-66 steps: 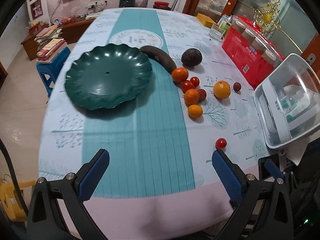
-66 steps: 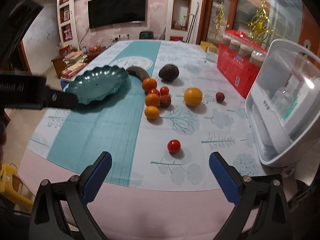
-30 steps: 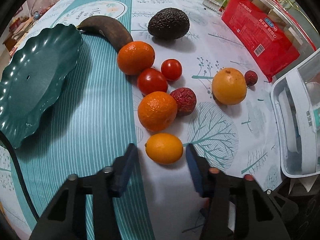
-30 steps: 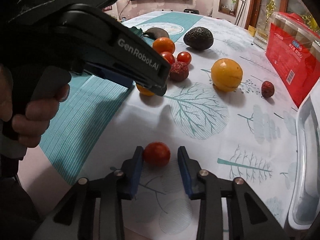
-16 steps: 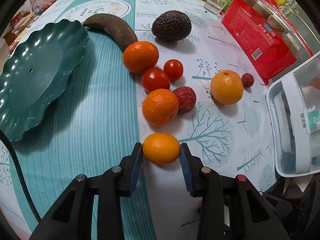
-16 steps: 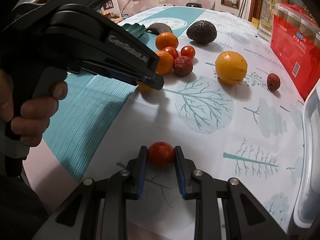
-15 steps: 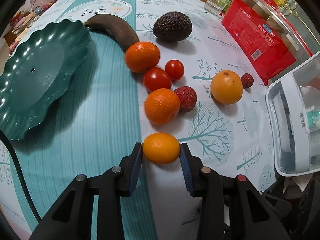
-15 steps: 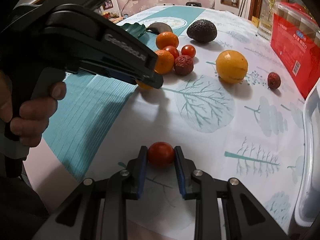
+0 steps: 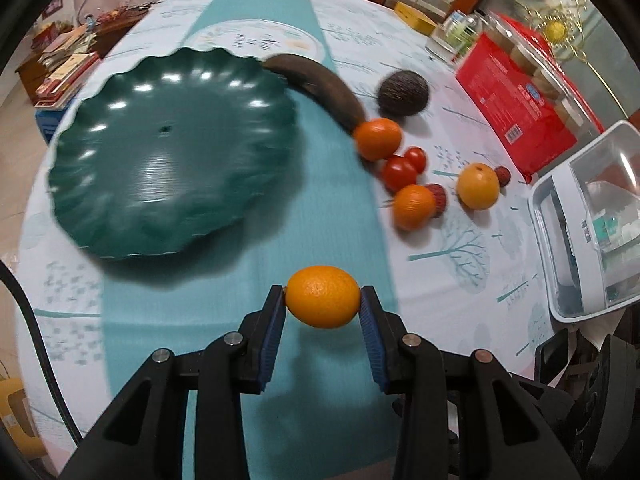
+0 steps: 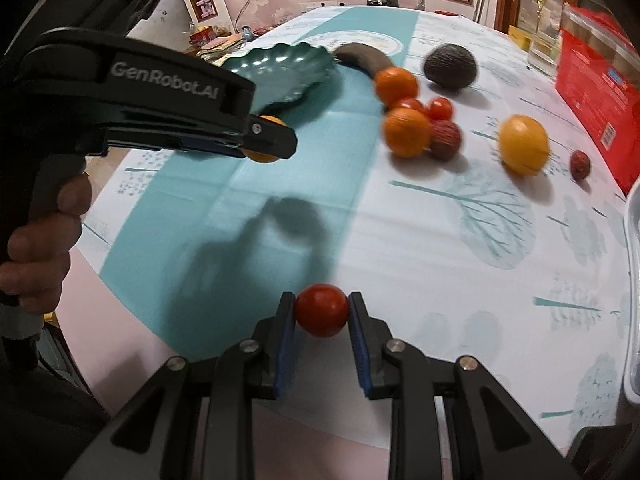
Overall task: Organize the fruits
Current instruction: 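Place the small orange on the green plate with the left gripper while the right places the tomato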
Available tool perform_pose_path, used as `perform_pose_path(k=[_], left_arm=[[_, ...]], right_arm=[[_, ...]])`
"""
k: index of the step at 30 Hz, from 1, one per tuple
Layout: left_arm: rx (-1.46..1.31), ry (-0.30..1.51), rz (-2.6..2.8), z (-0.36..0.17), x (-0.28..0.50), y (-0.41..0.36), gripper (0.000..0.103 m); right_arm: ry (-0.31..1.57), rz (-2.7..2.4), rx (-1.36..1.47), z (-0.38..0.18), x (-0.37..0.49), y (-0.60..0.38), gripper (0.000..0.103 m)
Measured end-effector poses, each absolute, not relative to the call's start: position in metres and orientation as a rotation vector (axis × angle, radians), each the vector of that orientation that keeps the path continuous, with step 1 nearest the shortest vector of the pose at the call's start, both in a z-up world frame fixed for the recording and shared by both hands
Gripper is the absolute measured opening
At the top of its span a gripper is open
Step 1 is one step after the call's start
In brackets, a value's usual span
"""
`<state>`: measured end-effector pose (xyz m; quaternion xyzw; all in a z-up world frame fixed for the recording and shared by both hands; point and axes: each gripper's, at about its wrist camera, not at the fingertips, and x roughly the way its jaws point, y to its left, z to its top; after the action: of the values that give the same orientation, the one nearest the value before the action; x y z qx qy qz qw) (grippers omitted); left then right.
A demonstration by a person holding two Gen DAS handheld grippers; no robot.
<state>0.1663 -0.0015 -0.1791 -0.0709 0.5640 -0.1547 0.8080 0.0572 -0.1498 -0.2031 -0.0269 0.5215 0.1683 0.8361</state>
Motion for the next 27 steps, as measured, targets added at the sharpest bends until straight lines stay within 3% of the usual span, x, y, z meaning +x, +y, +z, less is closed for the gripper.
perform_pose_path(k=[15,27], left_arm=[[-0.141,1.100,-0.296,-0.151,0.195,0.129,0.036],[-0.143,1.124,-0.334,-0.163,0.231,0.161,0.036]], right_arm=[[1.016,0.330,-0.020,-0.180,0.104,-0.050,0.026],[0.940,0.244,-0.016,-0.167,0.154,-0.014,0.027]])
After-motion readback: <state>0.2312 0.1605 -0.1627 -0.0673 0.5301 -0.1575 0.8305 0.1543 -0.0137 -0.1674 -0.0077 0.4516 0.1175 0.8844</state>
